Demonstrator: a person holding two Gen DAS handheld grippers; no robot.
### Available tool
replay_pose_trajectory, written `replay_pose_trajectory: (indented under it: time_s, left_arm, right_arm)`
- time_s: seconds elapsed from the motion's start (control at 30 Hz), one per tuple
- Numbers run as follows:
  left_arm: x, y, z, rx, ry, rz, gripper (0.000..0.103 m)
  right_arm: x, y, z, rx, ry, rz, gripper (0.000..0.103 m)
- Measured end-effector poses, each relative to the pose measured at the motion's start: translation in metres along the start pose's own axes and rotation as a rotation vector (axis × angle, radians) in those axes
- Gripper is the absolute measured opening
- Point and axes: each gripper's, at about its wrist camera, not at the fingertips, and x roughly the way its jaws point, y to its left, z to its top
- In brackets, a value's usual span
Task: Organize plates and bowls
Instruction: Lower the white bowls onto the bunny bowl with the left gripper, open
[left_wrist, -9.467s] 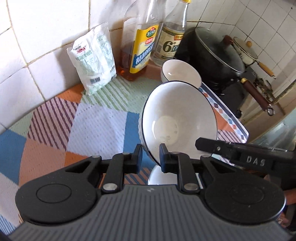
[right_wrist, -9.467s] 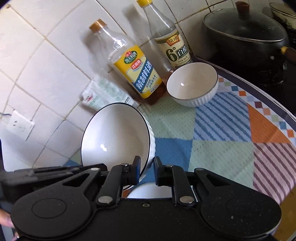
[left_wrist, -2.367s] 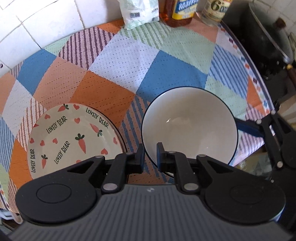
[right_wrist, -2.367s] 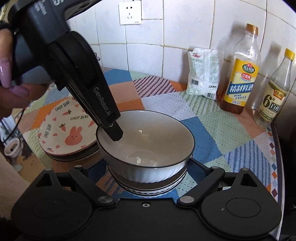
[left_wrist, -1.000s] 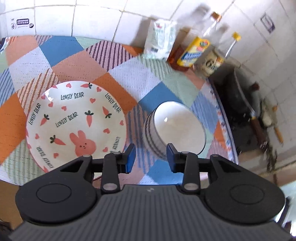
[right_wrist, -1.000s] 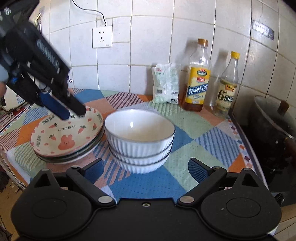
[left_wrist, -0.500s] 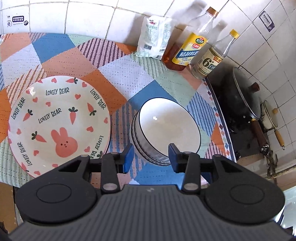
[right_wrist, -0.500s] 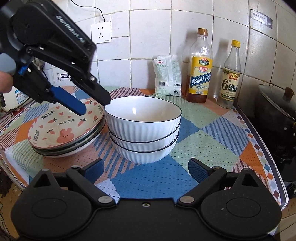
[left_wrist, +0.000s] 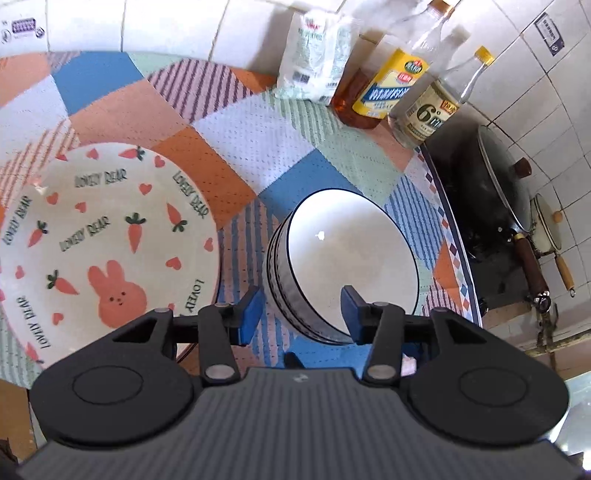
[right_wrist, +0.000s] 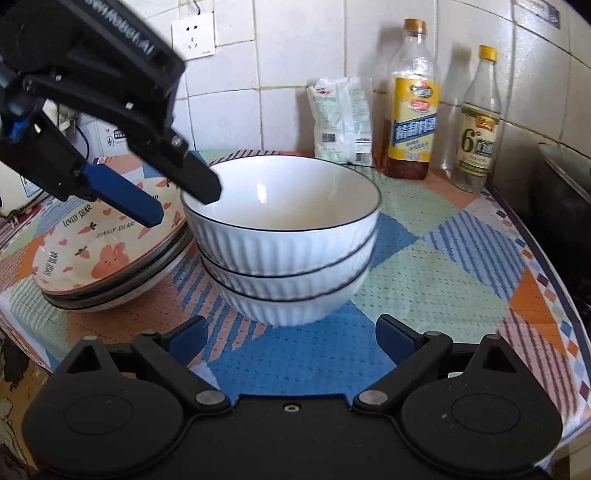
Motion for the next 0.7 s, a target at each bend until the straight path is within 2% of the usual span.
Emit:
replay_pose_trajectory:
  time_s: [0.2, 0.47, 0.57, 0.7]
  left_arm:
    - [0.021, -0.007, 0.002, 0.072, 0.040, -0.008, 0.047]
    - [0.029, -0.007, 0.006, 0.094, 0.010, -0.005, 0.047]
    - [0.028, -0.008, 0.008, 0.097, 0.003, 0.004, 0.047]
    - [0.033, -0.004, 0.013, 0.086, 0.020, 0.003, 0.047]
  right_arm:
    - [0.027, -0.008, -0.001, 0.033, -0.047, 0.042, 0.099]
    - [0.040, -0.013, 0.001, 0.099, -0.087, 0.103, 0.101]
    - [0.045, -0.012, 0.009, 0.137, -0.069, 0.099, 0.101]
    - [0.045, -0.011, 0.004, 0.130, -0.091, 0.099, 0.101]
